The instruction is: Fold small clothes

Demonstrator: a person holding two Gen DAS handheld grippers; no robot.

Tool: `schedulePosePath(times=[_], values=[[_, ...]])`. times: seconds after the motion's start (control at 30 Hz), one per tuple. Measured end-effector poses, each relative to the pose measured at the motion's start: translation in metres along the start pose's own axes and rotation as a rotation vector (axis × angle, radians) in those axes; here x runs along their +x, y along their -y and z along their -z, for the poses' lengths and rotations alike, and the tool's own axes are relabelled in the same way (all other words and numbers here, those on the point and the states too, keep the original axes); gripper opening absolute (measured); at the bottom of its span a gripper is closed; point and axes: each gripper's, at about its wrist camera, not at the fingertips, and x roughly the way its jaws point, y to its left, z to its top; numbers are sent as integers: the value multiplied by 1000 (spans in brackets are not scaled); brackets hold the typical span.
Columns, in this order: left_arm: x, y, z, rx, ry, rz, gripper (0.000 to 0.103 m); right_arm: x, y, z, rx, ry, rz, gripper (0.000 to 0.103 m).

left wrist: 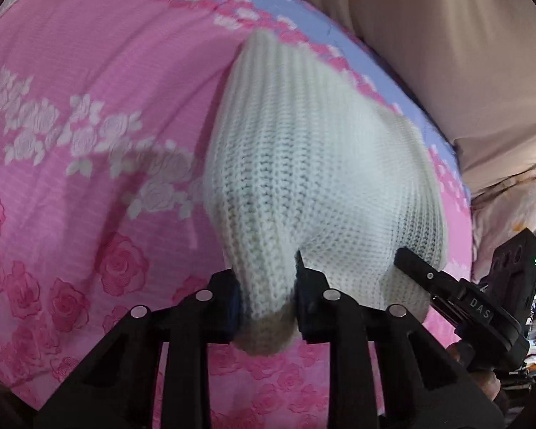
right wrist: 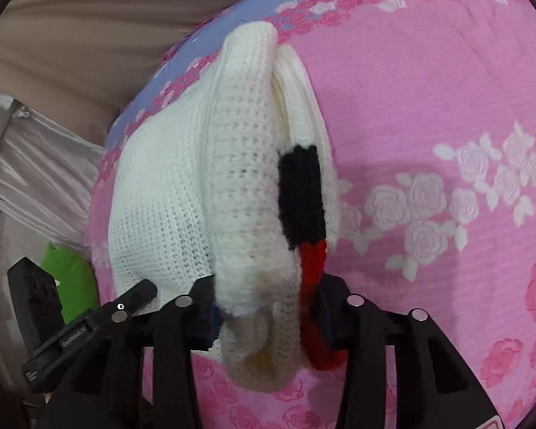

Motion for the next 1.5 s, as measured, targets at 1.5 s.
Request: schedulePosePath(times=[1.5], values=[[-2,23,41,165,43,-373,55,-17,-6,38,-204,-16,264,17]])
